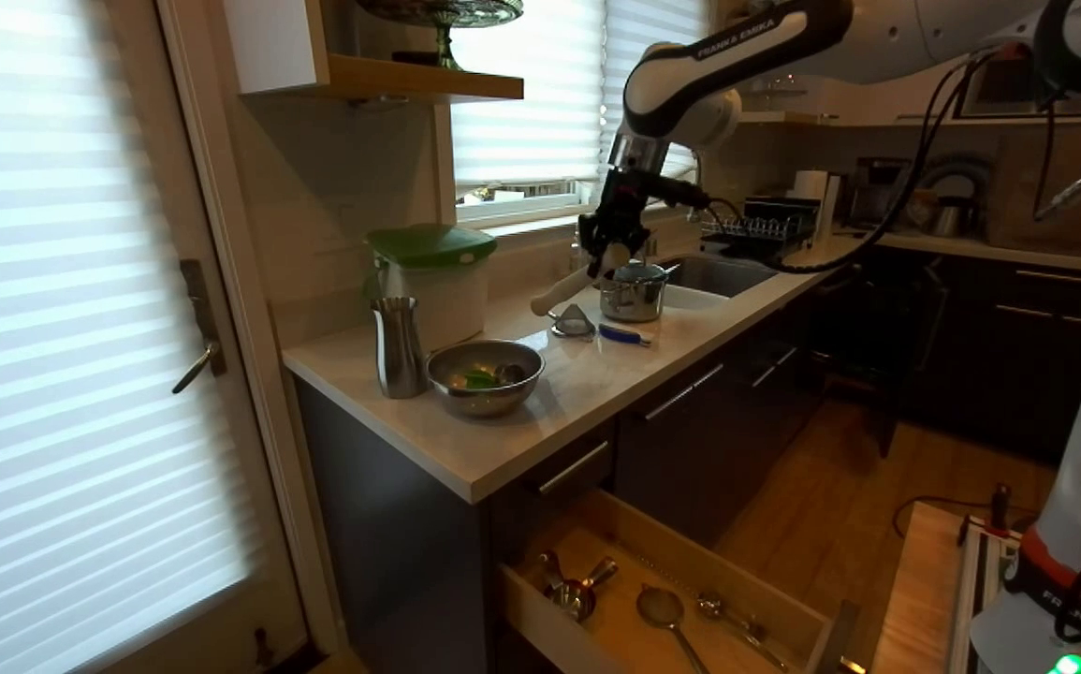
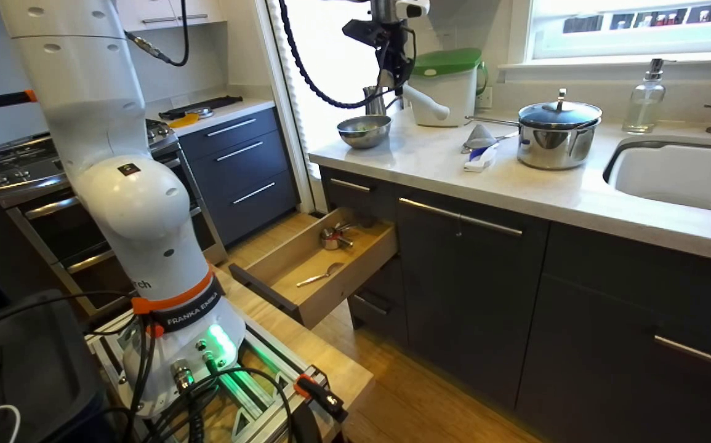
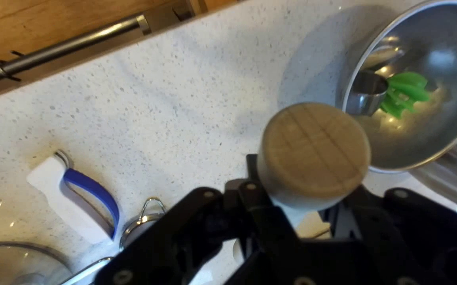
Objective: Put the rolling pin in the open drawer
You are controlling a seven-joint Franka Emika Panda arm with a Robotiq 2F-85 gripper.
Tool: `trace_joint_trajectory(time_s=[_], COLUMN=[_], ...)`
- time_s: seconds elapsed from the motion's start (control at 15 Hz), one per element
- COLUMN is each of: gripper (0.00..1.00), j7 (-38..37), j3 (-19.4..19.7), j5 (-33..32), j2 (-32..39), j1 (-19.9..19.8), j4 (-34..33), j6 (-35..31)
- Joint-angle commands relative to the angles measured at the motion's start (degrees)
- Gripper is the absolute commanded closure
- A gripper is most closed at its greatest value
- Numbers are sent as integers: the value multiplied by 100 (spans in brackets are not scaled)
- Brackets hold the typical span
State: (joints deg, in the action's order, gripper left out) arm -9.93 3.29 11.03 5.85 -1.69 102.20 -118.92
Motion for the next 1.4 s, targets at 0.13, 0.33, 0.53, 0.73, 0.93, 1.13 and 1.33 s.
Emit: trace_joint_trajectory(time_s=[0.13,0.33,0.53,0.73,0.93,1.13,1.33], gripper=[92,92,92,92,67,92,92], j7=[129,-14,-147,-119,-80,-80,-264], j3=[-137,-247,-328,-370,-359,-359,-524], j5=[-140,-243,-341,-435,-355,-367,-666], j2=[-1075,-1420,-1659,-1801,-1653,-1660,-1707], j1=[55,105,109,98,93,93,169], j4=[577,631,627,657,500,536,510], j6=[1127,1777,2357,2817,2756,2757,3045])
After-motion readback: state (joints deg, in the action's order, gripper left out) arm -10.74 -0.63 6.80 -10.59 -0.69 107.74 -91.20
